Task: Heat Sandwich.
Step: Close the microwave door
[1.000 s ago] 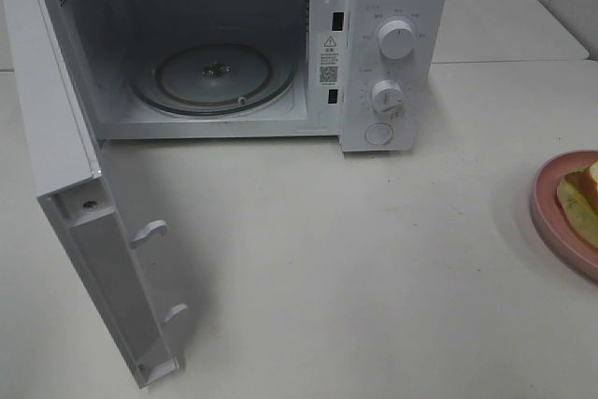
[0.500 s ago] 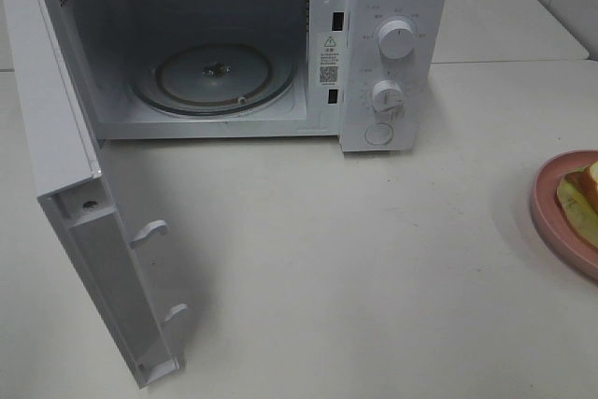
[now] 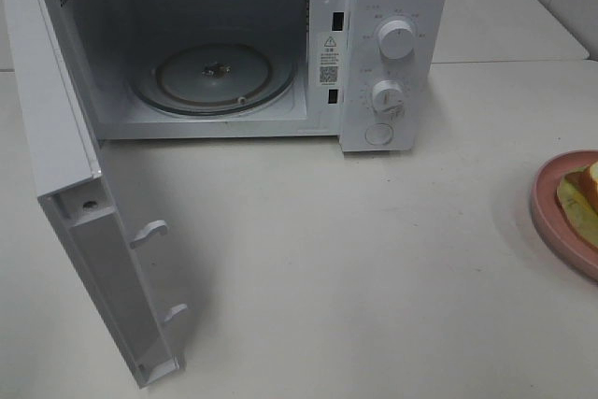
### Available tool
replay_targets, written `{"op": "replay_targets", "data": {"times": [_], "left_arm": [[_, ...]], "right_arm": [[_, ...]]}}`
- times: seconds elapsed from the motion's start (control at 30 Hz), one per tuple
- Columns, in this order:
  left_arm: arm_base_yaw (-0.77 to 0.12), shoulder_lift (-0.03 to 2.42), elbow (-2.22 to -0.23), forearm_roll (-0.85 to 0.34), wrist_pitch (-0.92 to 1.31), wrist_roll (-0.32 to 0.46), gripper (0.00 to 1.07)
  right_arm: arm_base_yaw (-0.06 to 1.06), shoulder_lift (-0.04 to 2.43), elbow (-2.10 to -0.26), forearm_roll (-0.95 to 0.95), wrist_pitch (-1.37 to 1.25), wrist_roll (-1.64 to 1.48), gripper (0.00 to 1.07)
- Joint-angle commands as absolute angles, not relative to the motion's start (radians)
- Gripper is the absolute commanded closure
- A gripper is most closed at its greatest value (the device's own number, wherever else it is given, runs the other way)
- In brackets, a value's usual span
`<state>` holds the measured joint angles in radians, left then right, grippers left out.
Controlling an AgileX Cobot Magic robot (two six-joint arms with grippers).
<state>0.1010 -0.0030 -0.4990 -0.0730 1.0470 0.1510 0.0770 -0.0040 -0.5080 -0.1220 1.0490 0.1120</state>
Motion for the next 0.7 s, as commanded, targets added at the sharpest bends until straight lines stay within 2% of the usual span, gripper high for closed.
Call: {"op": "replay_targets", "data": {"times": [0.03,0.7], "left_arm": [[0.105,-0.023,-0.496,-0.075,1.038,0.147,0.09],[0.103,-0.024,-0.496,-0.075,1.038,0.147,0.09]], "right_arm": [[0.069,-0.030,-0.506,-0.119,1.039,0.105,0.32],[0.069,-0.030,-0.506,-0.119,1.039,0.105,0.32]]}}
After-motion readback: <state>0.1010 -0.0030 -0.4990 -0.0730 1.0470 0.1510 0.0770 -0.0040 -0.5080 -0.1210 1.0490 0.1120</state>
